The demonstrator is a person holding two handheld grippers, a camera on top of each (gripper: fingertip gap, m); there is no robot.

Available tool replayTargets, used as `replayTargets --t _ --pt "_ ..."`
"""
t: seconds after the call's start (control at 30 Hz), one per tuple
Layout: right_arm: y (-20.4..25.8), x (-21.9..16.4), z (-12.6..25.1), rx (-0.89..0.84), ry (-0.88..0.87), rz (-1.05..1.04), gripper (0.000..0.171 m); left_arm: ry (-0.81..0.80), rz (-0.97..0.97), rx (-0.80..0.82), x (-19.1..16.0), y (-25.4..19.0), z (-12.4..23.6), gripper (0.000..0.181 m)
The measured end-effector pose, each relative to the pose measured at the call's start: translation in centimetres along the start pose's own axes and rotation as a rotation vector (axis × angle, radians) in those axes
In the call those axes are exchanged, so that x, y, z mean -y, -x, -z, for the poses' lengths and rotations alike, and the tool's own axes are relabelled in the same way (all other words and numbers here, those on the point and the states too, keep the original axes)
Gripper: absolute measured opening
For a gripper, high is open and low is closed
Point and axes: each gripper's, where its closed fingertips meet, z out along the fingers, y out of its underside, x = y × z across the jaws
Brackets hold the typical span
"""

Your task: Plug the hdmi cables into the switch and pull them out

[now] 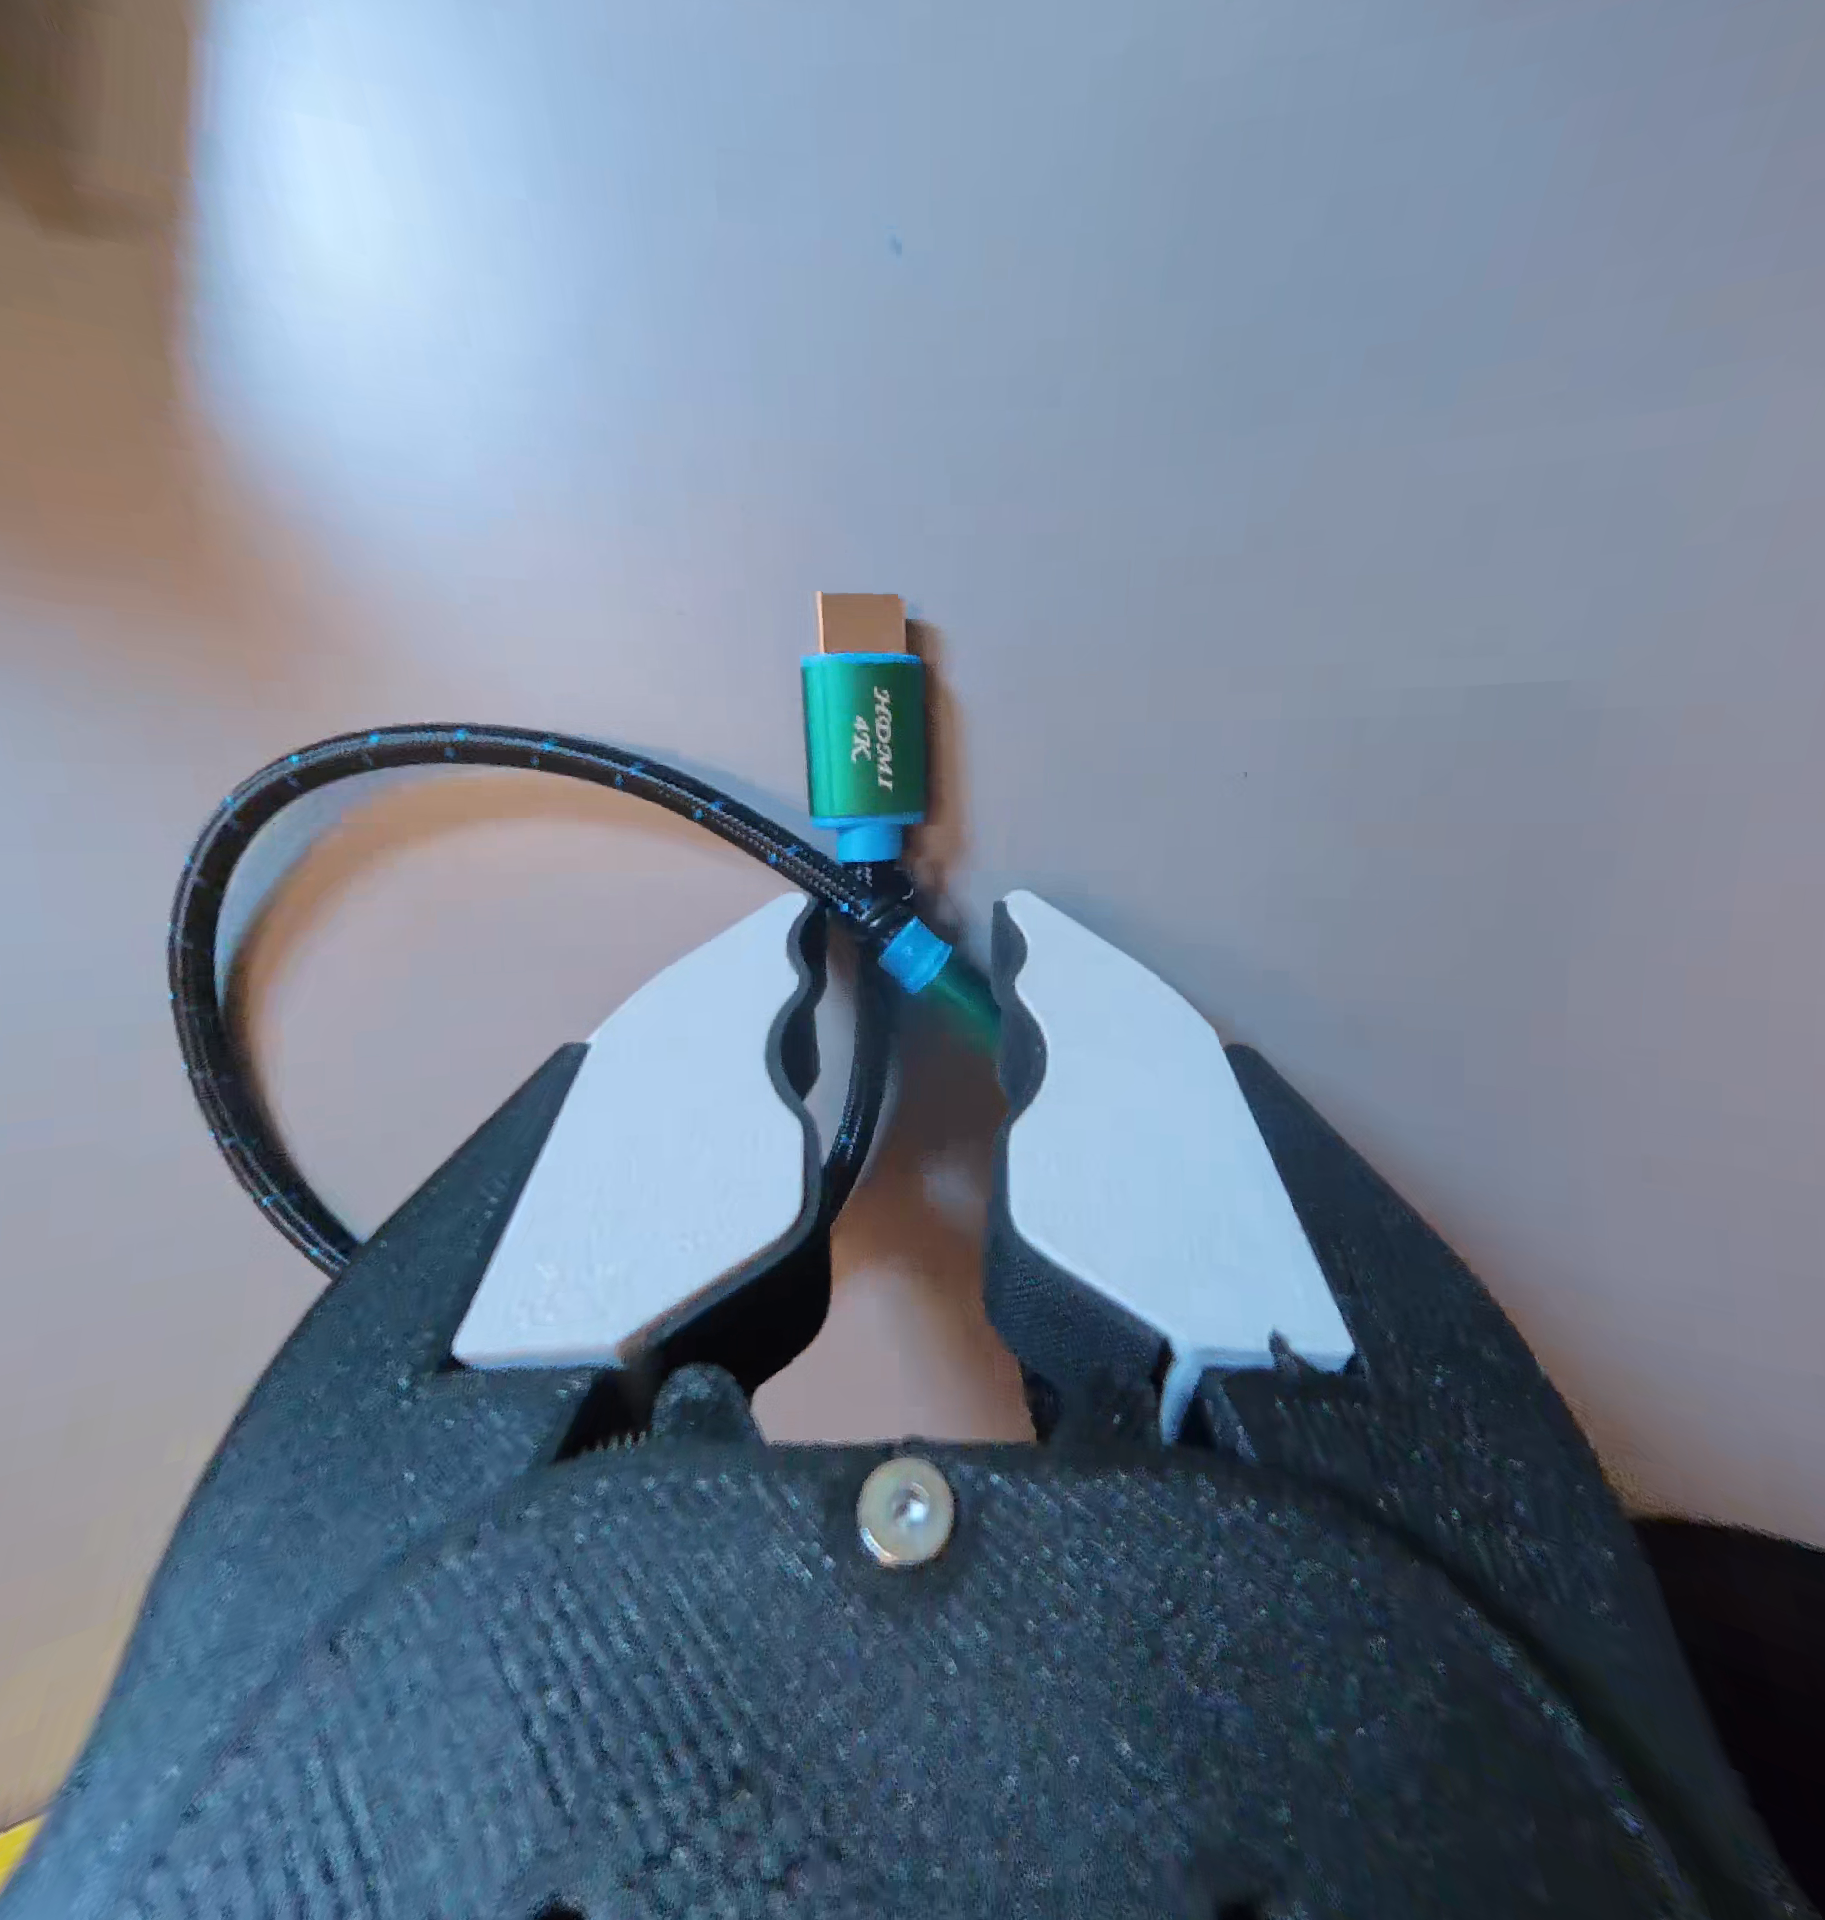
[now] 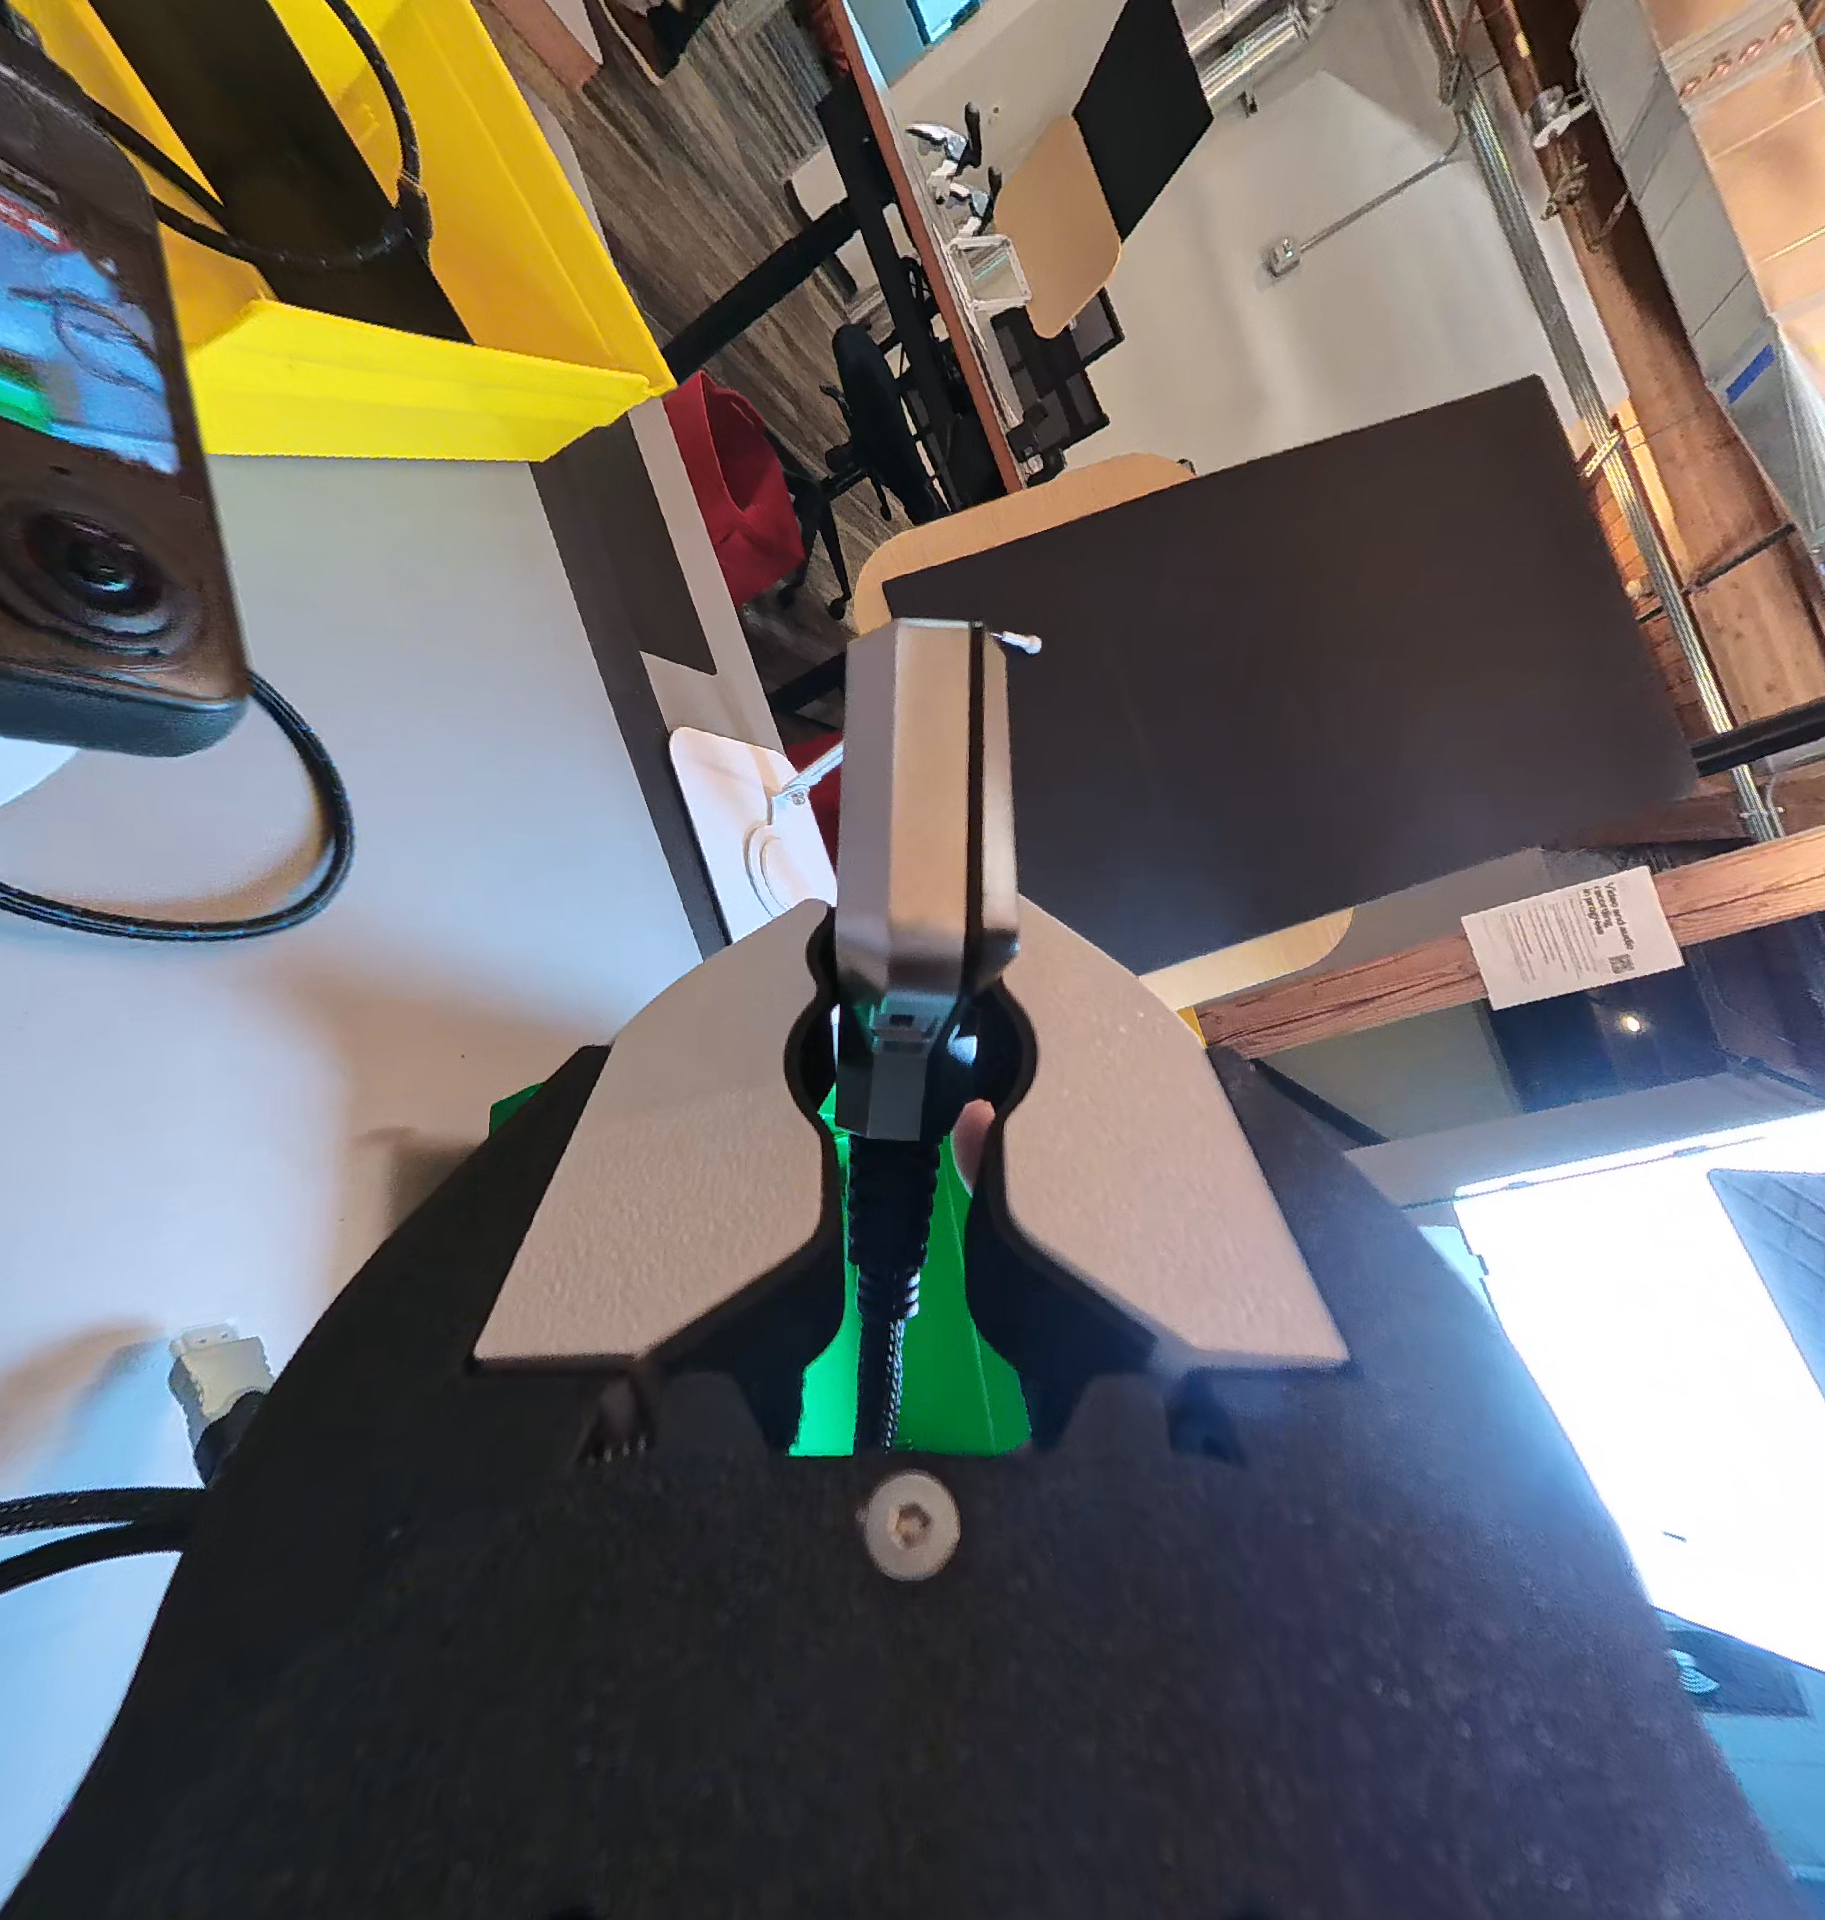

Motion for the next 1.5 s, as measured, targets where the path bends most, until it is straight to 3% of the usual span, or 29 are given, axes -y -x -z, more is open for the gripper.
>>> replayTargets --t 0.13,0.23,0.5,0.63,1.0,1.5 --pt "0.5 0.6 -0.1 0.011 -0.013 0.018 0.023 -0.098 0.036 0.065 1.1 1.1 -0.4 0.014" --pt "0.8 0.8 -0.1 0.016 -0.027 0.027 0.022 -0.17 0.027 0.165 1.6 2.6 0.2 0.012" --pt "1.3 -0.4 -2.2 -0.044 -0.006 0.103 0.023 -0.492 0.301 0.255 2.9 8.7 11.5 0.012" --pt "3.5 -1.6 -4.9 -0.09 0.019 0.245 0.022 -0.626 0.408 0.218 3.5 10.5 14.4 0.012" --pt "12.2 -3.3 -9.5 -0.088 -0.092 0.513 0.022 -0.452 0.473 0.141 -0.1 10.6 9.9 0.012" --pt "15.0 -2.4 -9.7 -0.091 -0.162 0.578 0.022 -0.242 0.425 0.123 -2.3 9.3 7.5 0.012"
